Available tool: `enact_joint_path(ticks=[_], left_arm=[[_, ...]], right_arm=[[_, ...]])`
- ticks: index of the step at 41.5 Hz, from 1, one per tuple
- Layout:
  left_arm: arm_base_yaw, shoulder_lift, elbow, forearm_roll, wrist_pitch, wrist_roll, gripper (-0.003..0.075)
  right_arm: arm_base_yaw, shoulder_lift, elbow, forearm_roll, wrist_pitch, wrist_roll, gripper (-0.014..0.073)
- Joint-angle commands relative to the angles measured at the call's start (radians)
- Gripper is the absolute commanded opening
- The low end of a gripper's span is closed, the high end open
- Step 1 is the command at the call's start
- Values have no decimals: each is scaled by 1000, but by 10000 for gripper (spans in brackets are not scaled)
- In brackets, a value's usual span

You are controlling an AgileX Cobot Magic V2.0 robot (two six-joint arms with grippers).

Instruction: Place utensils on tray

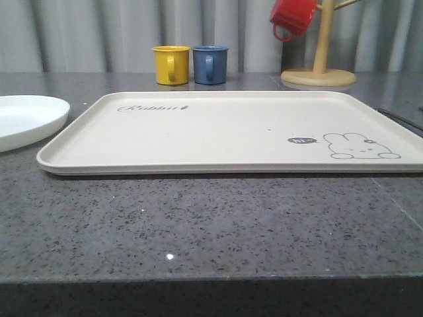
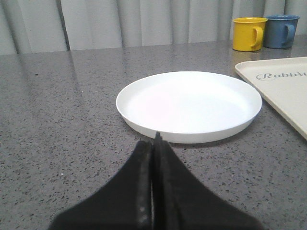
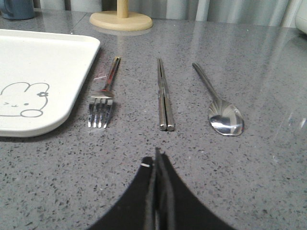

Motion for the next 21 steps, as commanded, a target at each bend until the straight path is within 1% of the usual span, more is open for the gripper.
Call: enact_joint_path(ticks=[1, 5, 8, 14, 16, 21], left_arm=[[0, -20, 2, -10, -86, -9, -19], [0, -20, 2, 11, -101, -9, -19], [0, -20, 2, 15, -137, -9, -19], [0, -20, 2, 15, -244, -9, -19], [0, -20, -3, 15, -293, -9, -19], [0, -20, -50, 15, -352, -9, -19]], right_arm=[[-4, -18, -4, -5, -78, -5, -67], [-4, -18, -5, -5, -81, -5, -67], [-4, -18, -5, -5, -104, -5, -67], [-4, -18, -10, -5, -215, -5, -67], [-4, -18, -25, -5, -231, -5, -67], [-4, -18, -103, -5, -202, -5, -67]])
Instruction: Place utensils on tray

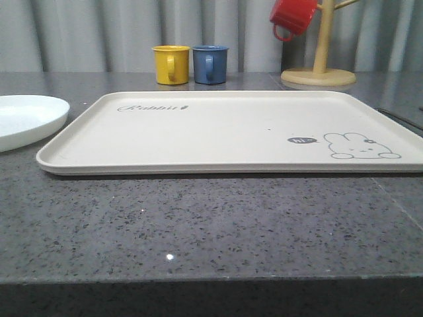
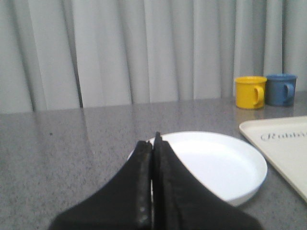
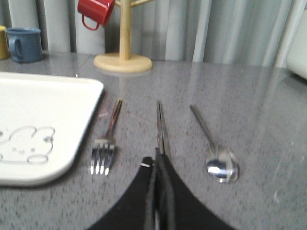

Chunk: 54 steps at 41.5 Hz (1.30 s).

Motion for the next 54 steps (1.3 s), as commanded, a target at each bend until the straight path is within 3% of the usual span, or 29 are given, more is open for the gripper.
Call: enact_joint_path(ticks=[1, 9, 20, 24, 33, 38, 43, 49, 51, 54], left_arm=[[0, -20, -64, 0, -124, -9, -19], [0, 14, -236, 4, -91, -9, -18], [0, 246, -480, 119, 167, -9, -19], [0, 327, -527, 116, 218, -9, -19], [0, 386, -539, 103, 196, -9, -18], [0, 386, -539, 103, 194, -9, -5], [0, 386, -539, 92, 194, -9, 141], [0, 386, -539, 49, 194, -9, 526], [0, 386, -539, 44, 194, -9, 627], [0, 386, -539, 44, 196, -9, 706]], right_arm=[[-4, -18, -96, -5, -69, -5, -67], [-4, 15, -306, -5, 85, -5, -67], [-4, 261, -558, -5, 245, -5, -67], [-4, 337, -595, -5, 262, -5, -67], [-4, 390, -603, -5, 257, -5, -65], [-4, 390, -603, -5, 258, -5, 8], [-4, 390, -603, -5, 263, -5, 205], [-4, 390, -603, -5, 271, -5, 485], [-4, 390, -603, -5, 271, -5, 559], [-4, 390, -603, -5, 271, -5, 612]])
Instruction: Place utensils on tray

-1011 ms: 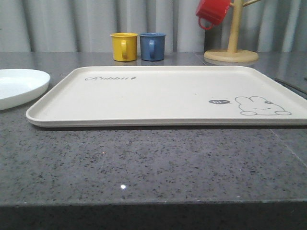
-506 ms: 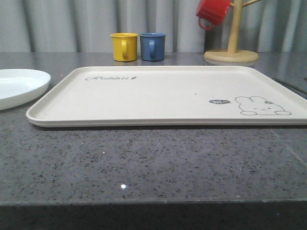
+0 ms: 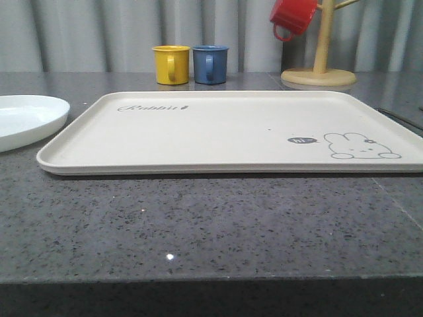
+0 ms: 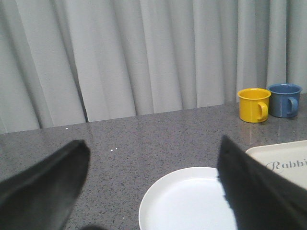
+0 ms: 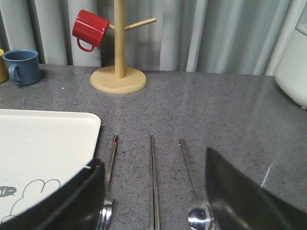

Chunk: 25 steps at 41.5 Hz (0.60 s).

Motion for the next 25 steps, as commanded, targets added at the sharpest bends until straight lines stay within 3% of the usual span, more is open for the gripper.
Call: enact_joint_path(ticks=[1, 16, 25], left_arm=[[0, 16, -36, -15, -81, -9, 702], [-6, 59, -44, -54, -72, -9, 597], [-106, 255, -180, -57, 119, 38, 597]], right_arm=[[-4, 15, -34, -5, -73, -3, 616], [-4, 15, -34, -5, -73, -3, 615], [-4, 15, -34, -5, -73, -3, 615]])
